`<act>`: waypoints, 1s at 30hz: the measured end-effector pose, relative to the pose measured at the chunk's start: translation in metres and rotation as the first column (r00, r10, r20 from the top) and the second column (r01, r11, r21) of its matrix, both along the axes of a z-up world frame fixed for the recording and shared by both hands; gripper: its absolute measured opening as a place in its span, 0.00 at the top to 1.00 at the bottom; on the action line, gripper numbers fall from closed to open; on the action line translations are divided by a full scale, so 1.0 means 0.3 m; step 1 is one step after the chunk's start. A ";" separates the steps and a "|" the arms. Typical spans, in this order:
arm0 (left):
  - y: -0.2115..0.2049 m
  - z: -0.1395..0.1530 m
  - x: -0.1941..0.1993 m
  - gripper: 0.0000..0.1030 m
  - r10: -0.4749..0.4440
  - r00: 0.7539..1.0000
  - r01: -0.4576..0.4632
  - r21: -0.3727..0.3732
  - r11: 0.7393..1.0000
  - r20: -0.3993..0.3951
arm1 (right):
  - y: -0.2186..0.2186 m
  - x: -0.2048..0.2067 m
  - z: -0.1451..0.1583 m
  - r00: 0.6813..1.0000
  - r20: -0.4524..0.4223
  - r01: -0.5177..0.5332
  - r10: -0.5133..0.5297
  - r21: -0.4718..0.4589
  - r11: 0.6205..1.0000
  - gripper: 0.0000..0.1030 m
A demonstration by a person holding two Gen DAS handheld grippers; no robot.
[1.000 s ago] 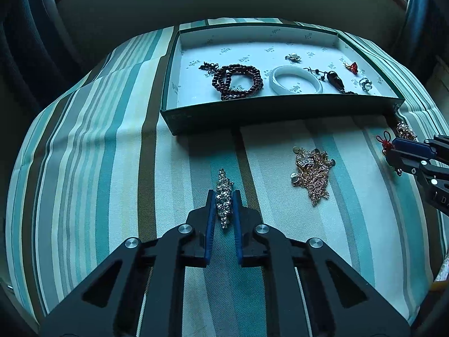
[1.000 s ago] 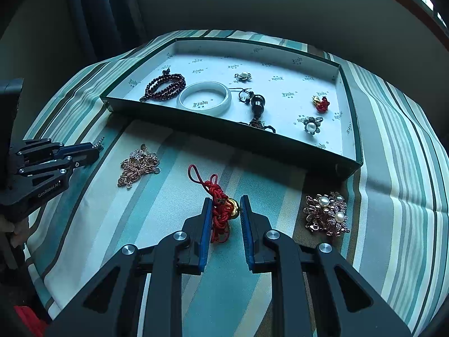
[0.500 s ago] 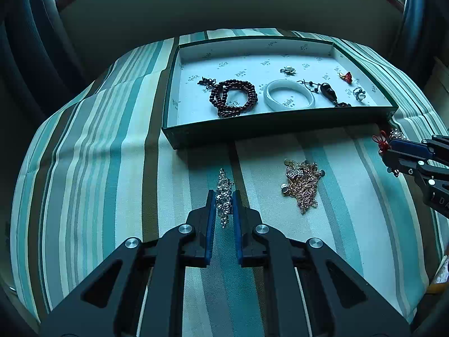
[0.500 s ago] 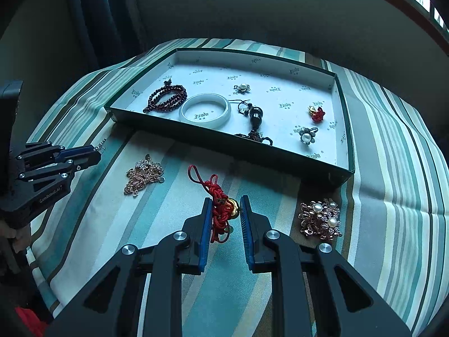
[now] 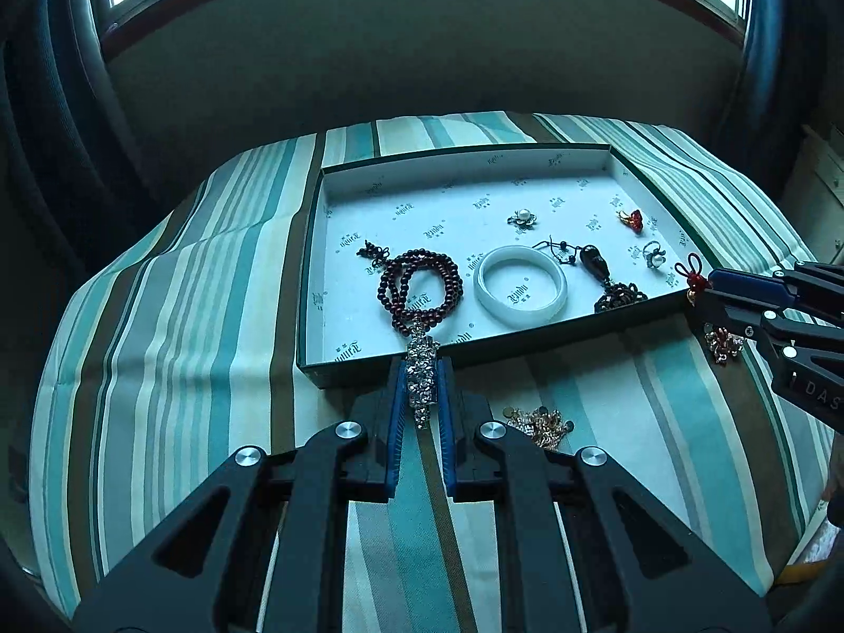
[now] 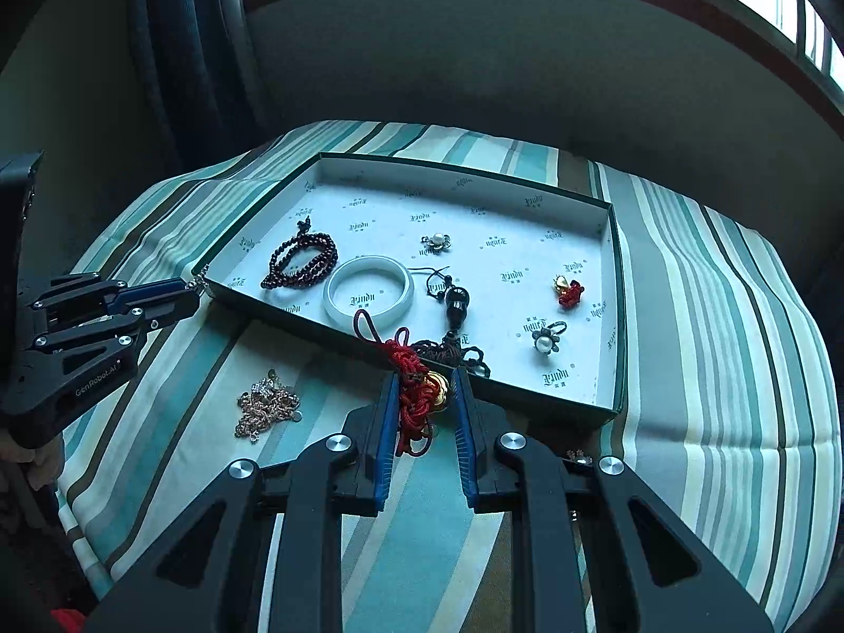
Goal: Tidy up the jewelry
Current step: 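Carry the bar brooch with the left tool while the right tool carries the tassel into the tray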
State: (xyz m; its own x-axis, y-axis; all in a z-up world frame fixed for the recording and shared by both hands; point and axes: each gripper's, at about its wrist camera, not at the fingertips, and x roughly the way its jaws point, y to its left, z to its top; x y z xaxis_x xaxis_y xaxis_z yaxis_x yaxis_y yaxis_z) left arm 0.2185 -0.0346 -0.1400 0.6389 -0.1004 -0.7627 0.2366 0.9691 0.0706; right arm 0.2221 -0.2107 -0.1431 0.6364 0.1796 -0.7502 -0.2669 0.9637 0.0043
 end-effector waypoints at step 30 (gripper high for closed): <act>-0.192 -0.150 0.540 0.89 0.022 0.998 -0.020 0.040 0.999 -0.051 | -0.066 0.490 -0.174 0.993 -0.073 0.088 -0.090 -0.032 0.996 0.80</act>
